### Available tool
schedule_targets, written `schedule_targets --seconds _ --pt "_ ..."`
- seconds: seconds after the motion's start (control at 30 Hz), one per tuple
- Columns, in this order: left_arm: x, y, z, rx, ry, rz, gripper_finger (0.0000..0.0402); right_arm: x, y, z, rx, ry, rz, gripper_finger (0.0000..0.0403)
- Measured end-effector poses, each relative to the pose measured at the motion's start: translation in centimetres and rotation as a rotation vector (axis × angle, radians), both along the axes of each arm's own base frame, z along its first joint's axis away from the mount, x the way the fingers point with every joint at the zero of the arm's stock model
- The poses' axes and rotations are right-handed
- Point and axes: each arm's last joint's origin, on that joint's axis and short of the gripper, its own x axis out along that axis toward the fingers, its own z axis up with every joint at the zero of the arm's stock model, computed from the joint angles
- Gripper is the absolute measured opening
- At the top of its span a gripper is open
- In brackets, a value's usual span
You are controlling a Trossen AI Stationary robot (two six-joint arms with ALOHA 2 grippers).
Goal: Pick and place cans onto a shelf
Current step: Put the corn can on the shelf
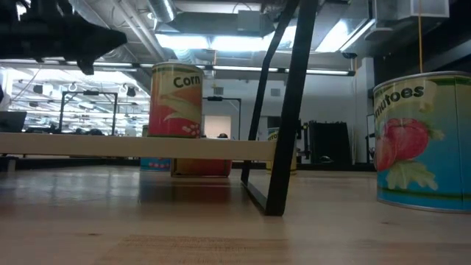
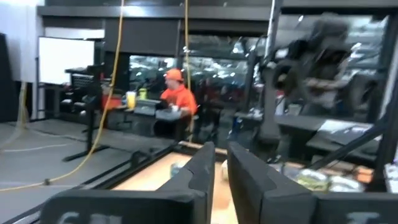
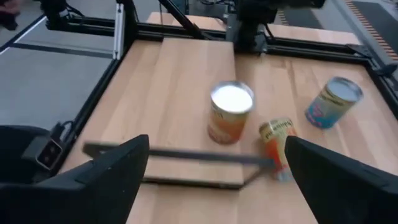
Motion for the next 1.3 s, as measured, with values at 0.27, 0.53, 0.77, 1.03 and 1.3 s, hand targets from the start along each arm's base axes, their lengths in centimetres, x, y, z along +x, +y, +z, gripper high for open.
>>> schedule_targets --seconds 0.27,0.53,0.77,1.03,1.3 --pt "-0.4 0.0 1.1 -0.080 -0.156 -0.040 0.0108 -3.5 -2.8 -3.4 0.022 -0.036 -0.089 0.0379" --pt "0.1 0.0 2.7 -0.160 -0.161 -0.069 0.0112 -5.0 -6.6 -5.5 -0.021 -0.087 -0.360 0.0379" --pt "2.8 -0.2 5.8 -0.166 -0.032 -0.042 0.0112 -4.9 -9.1 -5.8 -0.035 -0.089 -0.490 0.0379" --pt "7.7 -0.5 10.1 -0.164 0.170 -0.022 0.0112 -4.9 -10.3 -5.9 -0.041 -0.084 -0.548 0.0379" --pt "11.9 -0.8 13.4 -0.259 0.410 -0.005 0.0112 -4.9 -10.3 -5.9 -0.037 -0.085 -0.552 0.0379"
